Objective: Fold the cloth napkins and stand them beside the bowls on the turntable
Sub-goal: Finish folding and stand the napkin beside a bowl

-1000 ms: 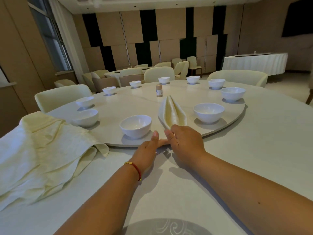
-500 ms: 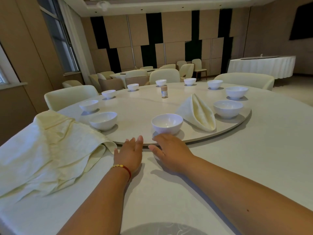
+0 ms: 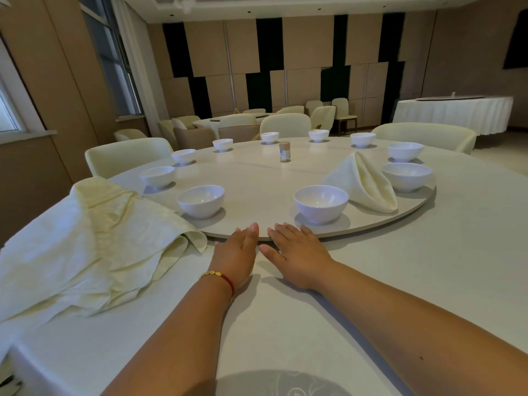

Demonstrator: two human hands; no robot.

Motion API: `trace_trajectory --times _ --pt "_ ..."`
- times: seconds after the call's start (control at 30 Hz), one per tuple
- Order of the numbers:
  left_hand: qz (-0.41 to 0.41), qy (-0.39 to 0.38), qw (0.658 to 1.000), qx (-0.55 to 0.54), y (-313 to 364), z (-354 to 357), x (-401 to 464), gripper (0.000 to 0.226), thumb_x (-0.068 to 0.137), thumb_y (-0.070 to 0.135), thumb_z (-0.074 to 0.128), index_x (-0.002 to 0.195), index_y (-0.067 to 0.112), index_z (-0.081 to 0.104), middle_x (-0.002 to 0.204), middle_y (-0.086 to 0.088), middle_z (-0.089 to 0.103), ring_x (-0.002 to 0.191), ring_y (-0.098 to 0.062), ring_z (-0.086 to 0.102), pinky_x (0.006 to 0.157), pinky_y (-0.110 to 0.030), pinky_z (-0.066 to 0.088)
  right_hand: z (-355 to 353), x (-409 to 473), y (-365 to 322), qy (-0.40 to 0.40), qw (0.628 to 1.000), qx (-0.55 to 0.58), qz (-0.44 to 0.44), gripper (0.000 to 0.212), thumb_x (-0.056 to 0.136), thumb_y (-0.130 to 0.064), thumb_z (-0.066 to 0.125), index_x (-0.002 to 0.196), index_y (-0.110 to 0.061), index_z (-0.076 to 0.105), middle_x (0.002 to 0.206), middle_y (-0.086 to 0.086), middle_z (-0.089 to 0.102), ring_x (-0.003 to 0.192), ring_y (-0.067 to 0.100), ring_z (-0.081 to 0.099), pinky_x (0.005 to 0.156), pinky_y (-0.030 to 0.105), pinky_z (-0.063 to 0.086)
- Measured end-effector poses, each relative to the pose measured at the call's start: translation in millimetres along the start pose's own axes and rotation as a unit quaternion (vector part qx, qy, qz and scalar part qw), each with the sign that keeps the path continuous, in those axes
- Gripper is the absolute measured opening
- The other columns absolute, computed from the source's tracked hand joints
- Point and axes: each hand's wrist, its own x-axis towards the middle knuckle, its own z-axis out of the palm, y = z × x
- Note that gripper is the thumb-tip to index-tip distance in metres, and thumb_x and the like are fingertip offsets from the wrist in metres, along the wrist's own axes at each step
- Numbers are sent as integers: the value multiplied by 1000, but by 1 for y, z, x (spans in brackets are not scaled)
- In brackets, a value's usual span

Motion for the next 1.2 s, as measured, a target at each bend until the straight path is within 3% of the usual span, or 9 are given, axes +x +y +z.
trace_trajectory --times 0.13,0.23,0.37,0.47,0.57,0.73,0.83,1.07,1.2 --pt "-66 95 986 -117 -1 -25 -11 64 100 51 17 112 10 65 104 -6 61 97 -20 53 84 -28 32 1 13 -9 -12 1000 3 10 76 93 -64 3 154 -21 14 162 -1 8 149 15 3 120 42 0" --pt "-65 183 980 -55 -19 -47 -20 53 102 42 30 91 3 64 87 -10 63 87 -28 58 73 -32 39 5 23 -19 -18 1000 -13 12 72 96 -60 6 154 -19 12 162 1 7 149 17 2 120 43 0" --pt "-81 318 944 30 -71 -85 -25 29 95 31 50 105 10 67 107 -10 65 102 -28 58 86 -36 44 13 27 -29 -17 999 -47 8 76 92 -64 3 154 -20 6 162 2 3 149 21 -1 120 45 0" --pt "-167 382 906 76 -107 -113 -31 32 90 28 56 118 12 60 120 -15 55 116 -32 48 95 -42 41 13 24 -29 -9 998 -58 6 108 67 -79 -23 154 -22 3 162 1 2 149 21 -2 120 45 -1" --pt "-247 380 886 103 -133 -132 -34 38 90 28 55 125 15 55 123 -18 48 119 -36 42 94 -46 42 15 24 -27 -8 998 -62 10 134 41 -81 -41 154 -23 2 162 -1 0 149 19 -3 120 44 -1" --pt "-255 213 918 218 -159 -146 -17 49 96 52 33 142 35 35 144 -16 30 130 -36 29 103 -48 32 19 25 -26 2 997 -72 8 129 44 -81 -40 154 -25 -1 162 -2 -2 149 18 -4 120 43 -1" --pt "-278 122 907 291 -167 -148 -8 55 96 56 19 142 31 35 142 -12 33 127 -35 32 99 -50 34 20 25 -25 -3 997 -74 6 127 45 -81 -40 154 -26 -4 162 -3 -5 148 17 -6 120 41 -3" --pt "-188 282 912 229 -159 -173 -4 39 102 27 34 105 6 66 91 -14 63 83 -30 54 70 -32 40 16 23 -25 -20 998 -57 6 124 47 -81 -37 154 -27 -5 162 -4 -7 148 16 -9 120 40 -5" --pt "-68 326 933 138 -111 -166 -19 26 97 25 51 99 13 73 102 -5 71 96 -25 60 77 -28 39 10 19 -26 -7 1000 -3 21 73 92 -63 6 154 -26 6 162 -3 2 149 16 -2 120 38 0"
